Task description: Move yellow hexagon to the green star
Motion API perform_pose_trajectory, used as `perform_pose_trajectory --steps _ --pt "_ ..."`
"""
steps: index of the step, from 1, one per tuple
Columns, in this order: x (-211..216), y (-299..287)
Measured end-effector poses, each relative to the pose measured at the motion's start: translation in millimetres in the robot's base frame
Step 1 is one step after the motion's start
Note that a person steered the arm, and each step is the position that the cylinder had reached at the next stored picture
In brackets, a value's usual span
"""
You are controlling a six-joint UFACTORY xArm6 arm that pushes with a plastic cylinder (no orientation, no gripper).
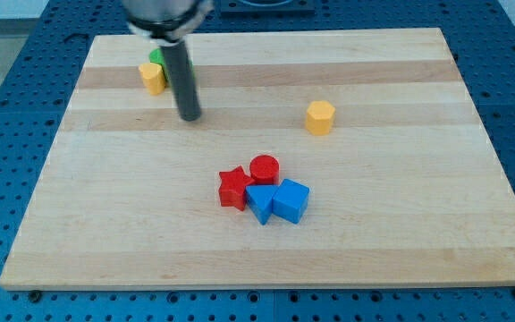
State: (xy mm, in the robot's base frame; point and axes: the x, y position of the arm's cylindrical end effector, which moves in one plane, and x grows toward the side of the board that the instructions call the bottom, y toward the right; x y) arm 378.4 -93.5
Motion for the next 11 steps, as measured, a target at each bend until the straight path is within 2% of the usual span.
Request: perform_pose_trajectory --steps 2,3,4,6,8,10,11 --pt "20.6 90.0" --pt "67.8 110.1" --pt "62.7 144.5" --pt "15.7 181.2" --pt "-19.8 196.3" --pt "-22.2 196.9" --pt "-46.5 196.9"
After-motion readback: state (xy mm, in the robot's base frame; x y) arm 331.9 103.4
